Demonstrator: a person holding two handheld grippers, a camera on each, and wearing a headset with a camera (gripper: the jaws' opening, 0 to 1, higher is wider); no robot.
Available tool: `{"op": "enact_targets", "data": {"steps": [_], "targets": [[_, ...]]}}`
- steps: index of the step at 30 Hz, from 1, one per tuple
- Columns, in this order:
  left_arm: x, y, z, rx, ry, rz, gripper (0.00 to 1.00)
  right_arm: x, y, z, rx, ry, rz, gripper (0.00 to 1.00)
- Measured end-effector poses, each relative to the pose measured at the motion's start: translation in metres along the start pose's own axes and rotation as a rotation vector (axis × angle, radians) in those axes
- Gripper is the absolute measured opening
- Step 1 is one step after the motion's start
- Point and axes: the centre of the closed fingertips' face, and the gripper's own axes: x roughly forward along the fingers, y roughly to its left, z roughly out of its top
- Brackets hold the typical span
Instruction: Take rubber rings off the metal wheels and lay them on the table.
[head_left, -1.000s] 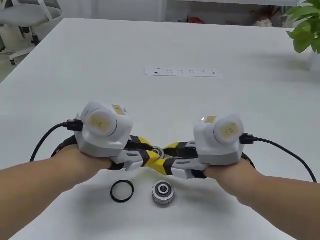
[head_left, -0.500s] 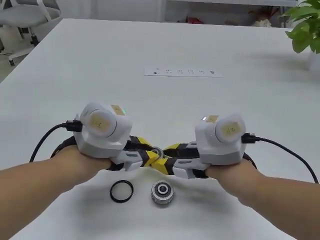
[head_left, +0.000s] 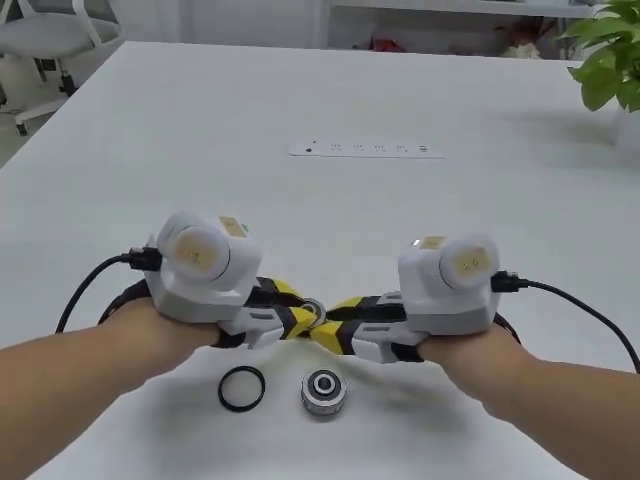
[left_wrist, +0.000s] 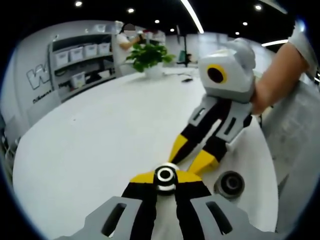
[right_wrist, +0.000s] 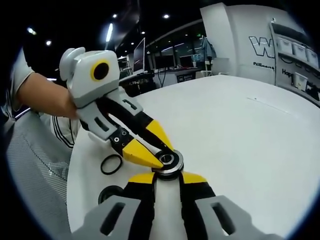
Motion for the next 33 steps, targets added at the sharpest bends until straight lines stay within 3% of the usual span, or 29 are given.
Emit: {"op": "enact_targets", "data": {"steps": [16,22,26,33], "targets": [[0.0003,0.0031,-0.0016,-0.008,0.001,0.013,0.13,-0.0026,-0.0023,-0.0036,0.061,-0.001,0.005,0.01],[-0.0002,0.0025,-0.0023,0.002,0.005,0.017,0.13,-0.0059,-0.0058,-0.0025,0.130,-0.015,0.001,0.00],[-0.0004,0.0024,-0.0025,0.001,0.006,0.019,0.13,-0.0081,-0.0071,-0.0014,0.250,-0.046,0.004,0.00],[-0.0011,0.0011,-0.0027,0.003,0.006,0.023,0.13,-0.0094,-0.0082,-0.0003,0.272,-0.055,0.000,0.00]]}}
